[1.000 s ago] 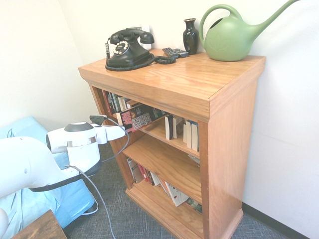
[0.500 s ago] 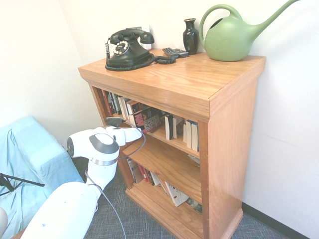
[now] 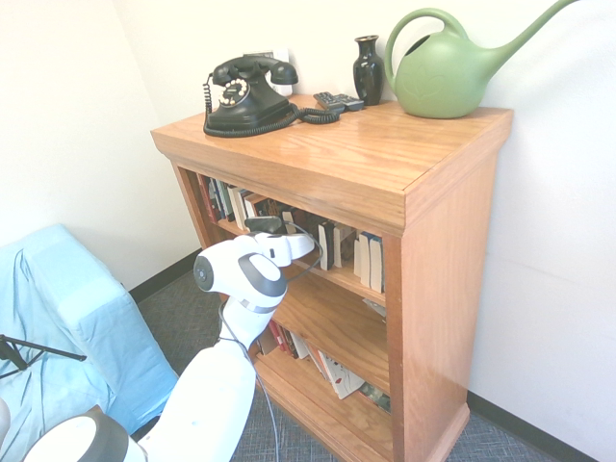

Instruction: Organize the shelf

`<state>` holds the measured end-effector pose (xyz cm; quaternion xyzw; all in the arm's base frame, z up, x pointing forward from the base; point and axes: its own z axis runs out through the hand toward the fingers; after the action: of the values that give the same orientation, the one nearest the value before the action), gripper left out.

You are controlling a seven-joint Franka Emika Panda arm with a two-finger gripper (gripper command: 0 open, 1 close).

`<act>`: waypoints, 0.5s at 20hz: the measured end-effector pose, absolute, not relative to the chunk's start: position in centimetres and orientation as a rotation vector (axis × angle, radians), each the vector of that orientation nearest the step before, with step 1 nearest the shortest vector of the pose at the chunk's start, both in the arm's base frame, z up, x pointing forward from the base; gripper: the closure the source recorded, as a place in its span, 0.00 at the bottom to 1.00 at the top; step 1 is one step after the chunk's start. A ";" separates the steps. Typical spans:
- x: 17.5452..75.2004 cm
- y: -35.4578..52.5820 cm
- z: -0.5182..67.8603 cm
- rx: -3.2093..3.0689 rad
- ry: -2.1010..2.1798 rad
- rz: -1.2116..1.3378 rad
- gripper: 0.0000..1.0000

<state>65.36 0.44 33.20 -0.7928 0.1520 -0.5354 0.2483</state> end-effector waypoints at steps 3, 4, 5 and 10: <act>67.1 1.4 32.7 -2.157 0.407 -1.456 0.00; 67.2 1.4 32.6 -2.156 0.406 -1.457 0.00; 67.3 1.4 32.6 -2.155 0.407 -1.458 0.00; 67.6 2.0 32.5 -2.156 0.399 -1.454 0.00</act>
<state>67.56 2.00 32.52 -0.7930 0.1467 -0.5347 0.2524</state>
